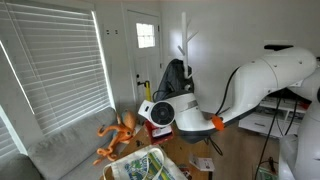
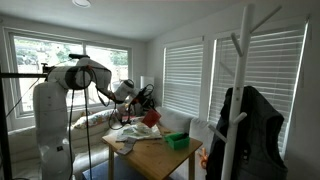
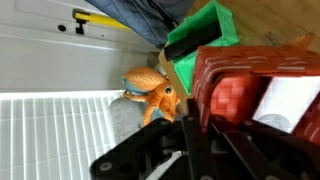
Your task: Lift the red box and pour its content on the white bag
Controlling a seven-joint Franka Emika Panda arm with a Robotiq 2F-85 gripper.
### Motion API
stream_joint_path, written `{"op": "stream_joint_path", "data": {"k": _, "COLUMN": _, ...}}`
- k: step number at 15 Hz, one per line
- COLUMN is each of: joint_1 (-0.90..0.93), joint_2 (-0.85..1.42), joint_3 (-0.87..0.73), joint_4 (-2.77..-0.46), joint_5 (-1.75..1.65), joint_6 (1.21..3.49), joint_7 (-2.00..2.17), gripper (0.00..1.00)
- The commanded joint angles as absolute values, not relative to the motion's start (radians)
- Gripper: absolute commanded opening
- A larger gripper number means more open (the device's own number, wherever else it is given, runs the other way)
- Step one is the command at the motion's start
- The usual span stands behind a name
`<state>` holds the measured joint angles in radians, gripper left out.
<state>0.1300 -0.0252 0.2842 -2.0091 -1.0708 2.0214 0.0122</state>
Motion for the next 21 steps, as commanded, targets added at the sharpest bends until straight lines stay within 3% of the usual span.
{"op": "stream_joint_path", "data": {"k": 1, "joint_1": 0.162, "joint_2": -0.004, "joint_3": 0.255, "joint_4": -1.988, "joint_5": -1.060, "joint_6": 2.028, "joint_7": 0.011, "gripper": 0.04}}
{"op": "stream_joint_path", "data": {"k": 3, "joint_1": 0.162, "joint_2": 0.012, "joint_3": 0.251, "joint_4": -1.968, "joint_5": -1.053, "joint_6": 2.032, "joint_7": 0.010, "gripper": 0.01}}
{"op": "stream_joint_path", "data": {"k": 12, "joint_1": 0.331, "joint_2": 0.191, "joint_3": 0.323, "joint_4": -1.851, "joint_5": -1.284, "joint_6": 1.510, "joint_7": -0.126, "gripper": 0.01}}
{"op": "stream_joint_path", "data": {"k": 21, "joint_1": 0.394, "joint_2": 0.390, "joint_3": 0.302, "joint_4": -1.760, "joint_5": -1.581, "joint_6": 1.382, "joint_7": -0.386, "gripper": 0.01}}
